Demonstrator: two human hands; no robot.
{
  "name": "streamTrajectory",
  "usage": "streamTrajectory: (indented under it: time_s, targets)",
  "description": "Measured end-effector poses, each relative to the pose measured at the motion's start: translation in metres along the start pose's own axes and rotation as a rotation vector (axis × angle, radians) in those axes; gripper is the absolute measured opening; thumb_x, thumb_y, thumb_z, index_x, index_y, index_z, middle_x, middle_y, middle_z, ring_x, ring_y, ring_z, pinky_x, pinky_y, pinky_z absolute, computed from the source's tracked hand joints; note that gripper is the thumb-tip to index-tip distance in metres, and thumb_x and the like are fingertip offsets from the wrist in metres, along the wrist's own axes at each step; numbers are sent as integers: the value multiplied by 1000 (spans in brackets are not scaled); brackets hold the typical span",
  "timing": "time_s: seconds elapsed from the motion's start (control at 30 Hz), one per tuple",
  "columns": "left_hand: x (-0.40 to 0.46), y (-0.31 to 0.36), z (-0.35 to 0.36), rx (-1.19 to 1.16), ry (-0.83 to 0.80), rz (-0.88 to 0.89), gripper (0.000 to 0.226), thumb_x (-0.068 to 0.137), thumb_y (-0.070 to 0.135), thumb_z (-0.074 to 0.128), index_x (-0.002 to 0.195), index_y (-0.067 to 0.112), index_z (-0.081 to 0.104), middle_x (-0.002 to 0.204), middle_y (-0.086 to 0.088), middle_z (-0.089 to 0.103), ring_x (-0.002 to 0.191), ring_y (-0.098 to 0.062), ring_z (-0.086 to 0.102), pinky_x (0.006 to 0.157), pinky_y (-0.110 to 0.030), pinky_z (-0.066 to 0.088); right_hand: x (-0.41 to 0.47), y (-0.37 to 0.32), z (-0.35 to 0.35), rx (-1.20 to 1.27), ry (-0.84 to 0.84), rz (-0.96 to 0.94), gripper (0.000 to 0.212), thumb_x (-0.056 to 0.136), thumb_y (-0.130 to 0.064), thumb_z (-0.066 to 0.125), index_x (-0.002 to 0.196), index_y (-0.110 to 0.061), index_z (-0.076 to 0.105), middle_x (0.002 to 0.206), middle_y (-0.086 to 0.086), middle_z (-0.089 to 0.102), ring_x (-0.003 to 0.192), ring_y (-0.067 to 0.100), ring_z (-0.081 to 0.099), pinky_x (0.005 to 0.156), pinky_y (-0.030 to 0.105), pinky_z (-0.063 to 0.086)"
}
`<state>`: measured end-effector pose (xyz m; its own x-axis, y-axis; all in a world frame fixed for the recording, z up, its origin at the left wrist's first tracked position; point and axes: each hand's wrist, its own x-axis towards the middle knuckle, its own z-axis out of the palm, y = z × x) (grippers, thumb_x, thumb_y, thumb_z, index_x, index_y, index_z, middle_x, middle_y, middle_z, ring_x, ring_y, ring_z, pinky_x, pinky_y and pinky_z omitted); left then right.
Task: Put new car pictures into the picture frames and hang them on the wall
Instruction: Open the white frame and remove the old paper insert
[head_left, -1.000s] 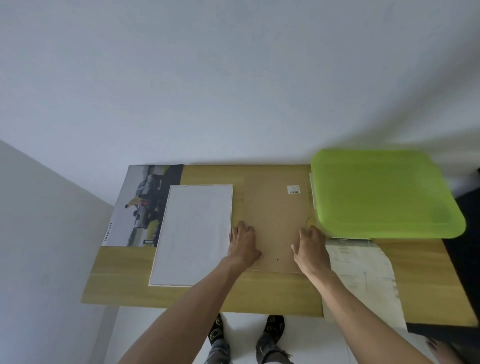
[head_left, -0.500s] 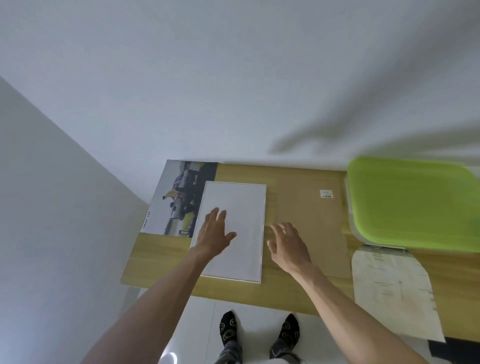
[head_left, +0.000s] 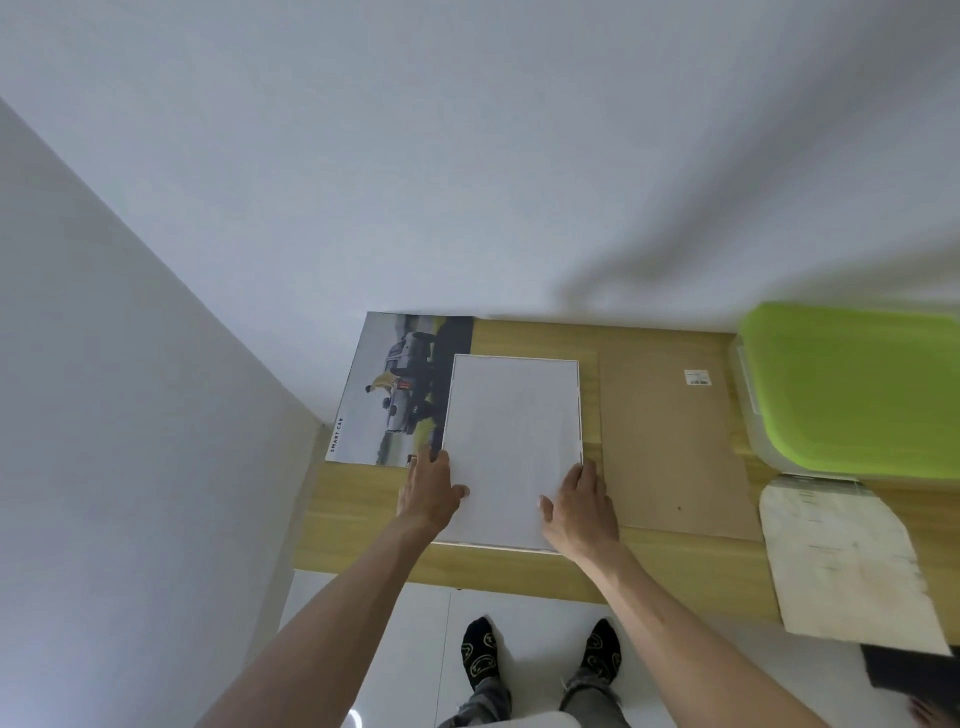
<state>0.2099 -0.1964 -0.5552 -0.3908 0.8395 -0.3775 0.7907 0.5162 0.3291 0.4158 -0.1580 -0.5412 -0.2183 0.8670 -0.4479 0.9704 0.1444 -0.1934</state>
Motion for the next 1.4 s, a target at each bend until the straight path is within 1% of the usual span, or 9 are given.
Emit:
streamTrajectory:
  time_s: [0.17, 0.3, 0.4, 0.5, 0.7, 0.9, 1.2, 1.3, 1.4]
  targets:
    - [4, -8, 5, -3, -7, 33, 52, 86, 33, 72, 127, 9, 52, 146, -10, 40, 131, -31, 44, 97, -45, 51, -1, -14, 4, 98, -48, 84, 78, 104, -43, 34, 153, 11, 5, 161, 29, -5, 151, 37, 1, 122, 39, 6]
    - [4, -11, 8, -18, -2, 48, 53, 86, 32, 73, 128, 9, 51, 144, -10, 41, 129, -31, 46, 97, -44, 52, -5, -21, 0, 179, 1, 90, 68, 103, -41, 41, 156, -5, 19, 163, 22, 1, 151, 36, 8, 122, 40, 14]
    - [4, -12, 9, -33, -2, 56, 52, 85, 32, 73, 127, 10, 51, 142, -9, 43, 126, -30, 47, 96, -44, 52, -7, -22, 0, 199, 129, 74, 56, 100, -41, 46, 147, -11, 39, 159, 17, 21, 146, 33, 22, 120, 40, 23]
    - [3, -13, 8, -42, 1, 59, 53, 86, 32, 73, 128, 11, 50, 141, -8, 43, 126, -29, 47, 97, -43, 52, -7, -22, -2, 364, 225, 105, 49, 95, -41, 52, 136, -13, 50, 142, 8, 50, 130, 27, 46, 107, 39, 41]
    - [-1, -13, 6, -75, -10, 55, 53, 86, 30, 72, 130, 12, 48, 142, -9, 41, 126, -29, 47, 96, -42, 52, 1, -21, -23, 886, 267, 285, 44, 94, -22, 60, 135, -15, 45, 127, 8, 62, 106, 27, 63, 90, 41, 55]
    - [-7, -16, 2, -109, -17, 59, 67, 89, 42, 66, 142, 15, 35, 147, -7, 36, 133, -29, 41, 99, -45, 49, 7, -2, -32, 1007, 179, 292, 19, 93, -12, 57, 109, -20, 62, 93, -2, 65, 77, 15, 60, 65, 28, 48]
    - [-6, 1, -17, -388, 108, 65, 57, 97, 47, 50, 141, 12, 45, 141, -8, 45, 129, -28, 46, 104, -44, 45, 8, 22, -40, 1345, 73, 326, 19, 93, -4, 63, 103, -20, 67, 105, 8, 73, 95, 31, 71, 89, 49, 57]
    - [0, 13, -26, -562, 88, 11, 47, 96, 38, 56, 132, 8, 54, 117, -7, 58, 104, -22, 57, 87, -32, 47, 6, 29, -44, 1436, 39, 332, 21, 94, -2, 63, 107, -19, 66, 105, 8, 75, 99, 30, 71, 92, 49, 56]
    - [8, 21, -29, -772, -7, -61, 29, 94, 29, 62, 116, 11, 64, 98, -9, 64, 93, -28, 62, 80, -38, 53, 2, 36, -50, 1481, 23, 327, 22, 94, -1, 62, 109, -17, 65, 106, 9, 75, 99, 30, 71, 92, 49, 56]
